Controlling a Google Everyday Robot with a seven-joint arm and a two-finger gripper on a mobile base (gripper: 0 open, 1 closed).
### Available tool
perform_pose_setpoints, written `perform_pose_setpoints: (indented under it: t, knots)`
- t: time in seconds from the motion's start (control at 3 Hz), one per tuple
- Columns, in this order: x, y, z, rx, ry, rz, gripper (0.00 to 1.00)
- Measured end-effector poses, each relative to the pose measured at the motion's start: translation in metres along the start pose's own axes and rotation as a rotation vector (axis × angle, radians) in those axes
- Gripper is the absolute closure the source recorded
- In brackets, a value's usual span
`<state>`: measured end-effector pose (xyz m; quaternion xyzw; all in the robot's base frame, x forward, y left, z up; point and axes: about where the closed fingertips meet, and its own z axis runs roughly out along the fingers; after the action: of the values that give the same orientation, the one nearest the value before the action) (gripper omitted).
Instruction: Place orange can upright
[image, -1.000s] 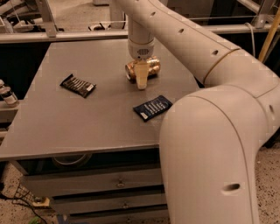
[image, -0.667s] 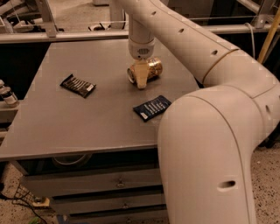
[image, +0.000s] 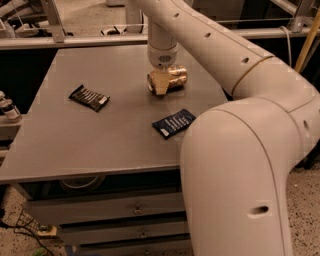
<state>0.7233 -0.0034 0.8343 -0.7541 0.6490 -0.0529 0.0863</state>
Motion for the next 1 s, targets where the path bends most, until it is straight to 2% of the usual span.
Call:
perform_pose_setpoints:
  t: [0.33,0.67,1.0]
  knots:
    - [0.0,0.002,-0.026,-0.003,-0.093,0.01,1.0]
    - [-0.002,0.004,-0.072,0.025,-0.252,0.026,1.0]
    - [-0.006,0.007,-0.105,0.038,-0.458,0.076,1.0]
